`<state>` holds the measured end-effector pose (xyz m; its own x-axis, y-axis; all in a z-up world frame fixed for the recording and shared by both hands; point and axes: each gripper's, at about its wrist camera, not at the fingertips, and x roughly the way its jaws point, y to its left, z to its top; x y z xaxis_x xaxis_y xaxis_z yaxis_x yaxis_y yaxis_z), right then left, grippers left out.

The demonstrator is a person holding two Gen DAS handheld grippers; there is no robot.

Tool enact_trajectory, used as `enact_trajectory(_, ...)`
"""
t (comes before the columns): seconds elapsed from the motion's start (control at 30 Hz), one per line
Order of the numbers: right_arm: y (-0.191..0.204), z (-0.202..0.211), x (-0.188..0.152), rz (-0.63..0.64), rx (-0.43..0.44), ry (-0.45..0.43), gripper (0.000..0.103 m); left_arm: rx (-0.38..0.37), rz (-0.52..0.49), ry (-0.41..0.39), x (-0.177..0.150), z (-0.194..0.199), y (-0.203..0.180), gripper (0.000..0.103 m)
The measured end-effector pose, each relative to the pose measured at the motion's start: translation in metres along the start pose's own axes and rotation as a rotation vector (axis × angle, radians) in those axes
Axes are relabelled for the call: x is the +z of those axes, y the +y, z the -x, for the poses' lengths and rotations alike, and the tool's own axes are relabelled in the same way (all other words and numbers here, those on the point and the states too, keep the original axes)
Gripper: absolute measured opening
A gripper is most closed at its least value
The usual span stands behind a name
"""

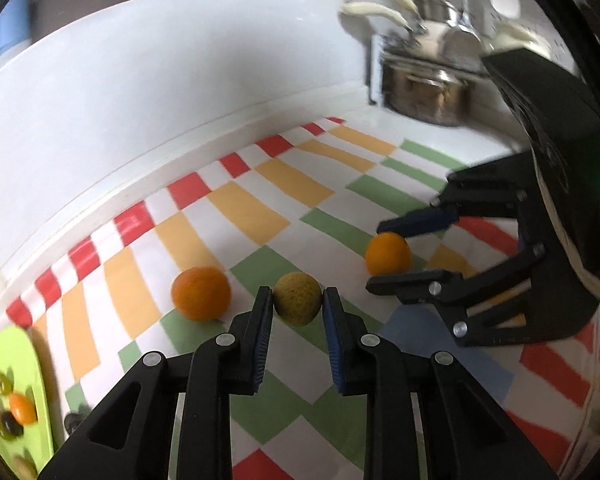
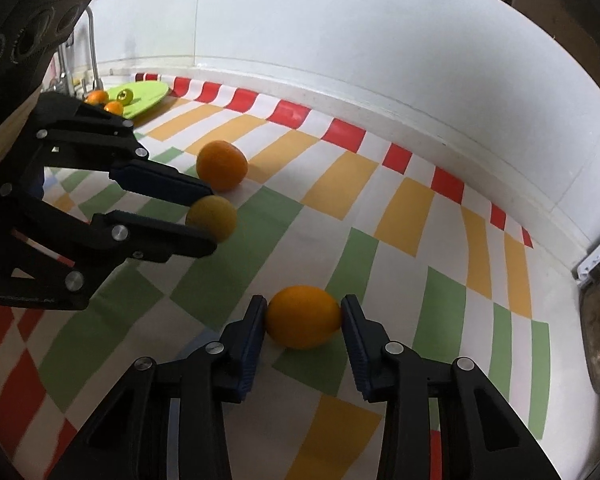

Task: Organize fruits
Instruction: 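Grasp a yellowish citrus with the left gripper while the right grasps an orange, then carry the yellowish citrus and the orange over the green plate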

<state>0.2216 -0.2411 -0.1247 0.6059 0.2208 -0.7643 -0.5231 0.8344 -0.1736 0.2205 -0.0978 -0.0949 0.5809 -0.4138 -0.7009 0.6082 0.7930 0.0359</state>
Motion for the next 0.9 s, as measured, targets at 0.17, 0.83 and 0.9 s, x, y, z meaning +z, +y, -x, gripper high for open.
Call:
enact_trajectory(0.17,0.006,0.013,0.006,-0.059,0.003,-0.032,0.039,0.032,0.055,-0.03,-0.003,0.021,0.007,0.025)
enact_trajectory(0.83,0.077,0.078,0.059,-0.148,0.048,-0.248,0.039,0.242,0.24,-0.178,-0.036,0.129,0.049,0.025)
enact_trajectory(0.9,0.086,0.082,0.066,-0.153,0.065,-0.267,0.039,0.265,0.255,-0.191,-0.041,0.14,0.052,0.025)
